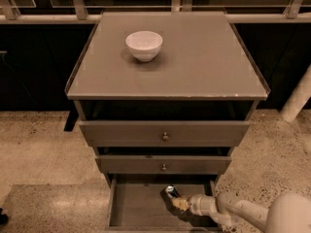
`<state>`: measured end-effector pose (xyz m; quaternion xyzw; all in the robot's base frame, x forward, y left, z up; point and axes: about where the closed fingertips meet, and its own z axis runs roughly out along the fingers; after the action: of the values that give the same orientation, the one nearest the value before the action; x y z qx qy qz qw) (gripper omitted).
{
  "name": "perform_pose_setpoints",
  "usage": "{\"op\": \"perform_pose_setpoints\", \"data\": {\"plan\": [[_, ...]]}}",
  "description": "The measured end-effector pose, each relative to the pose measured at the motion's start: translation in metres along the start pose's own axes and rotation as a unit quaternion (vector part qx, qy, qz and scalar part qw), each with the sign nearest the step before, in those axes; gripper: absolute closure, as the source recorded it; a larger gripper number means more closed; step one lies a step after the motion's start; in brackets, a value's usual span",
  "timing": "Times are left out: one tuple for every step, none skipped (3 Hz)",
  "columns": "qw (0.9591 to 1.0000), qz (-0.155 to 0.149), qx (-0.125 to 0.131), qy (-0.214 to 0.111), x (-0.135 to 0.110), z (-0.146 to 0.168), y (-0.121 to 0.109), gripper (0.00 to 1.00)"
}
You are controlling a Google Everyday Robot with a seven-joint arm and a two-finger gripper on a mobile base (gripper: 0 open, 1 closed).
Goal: Place redbull can into bottom drawer
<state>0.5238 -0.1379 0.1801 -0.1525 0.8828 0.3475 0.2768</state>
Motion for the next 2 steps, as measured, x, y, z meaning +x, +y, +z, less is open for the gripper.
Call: {"op": "perform_pose_setpoints", "data": {"plan": [[1.0000,0.000,0.000,0.000,0.0000,0.0000,0.0000,0.35],[1.0000,0.000,0.000,0.000,0.0000,0.0001,0.0000,0.12]]}}
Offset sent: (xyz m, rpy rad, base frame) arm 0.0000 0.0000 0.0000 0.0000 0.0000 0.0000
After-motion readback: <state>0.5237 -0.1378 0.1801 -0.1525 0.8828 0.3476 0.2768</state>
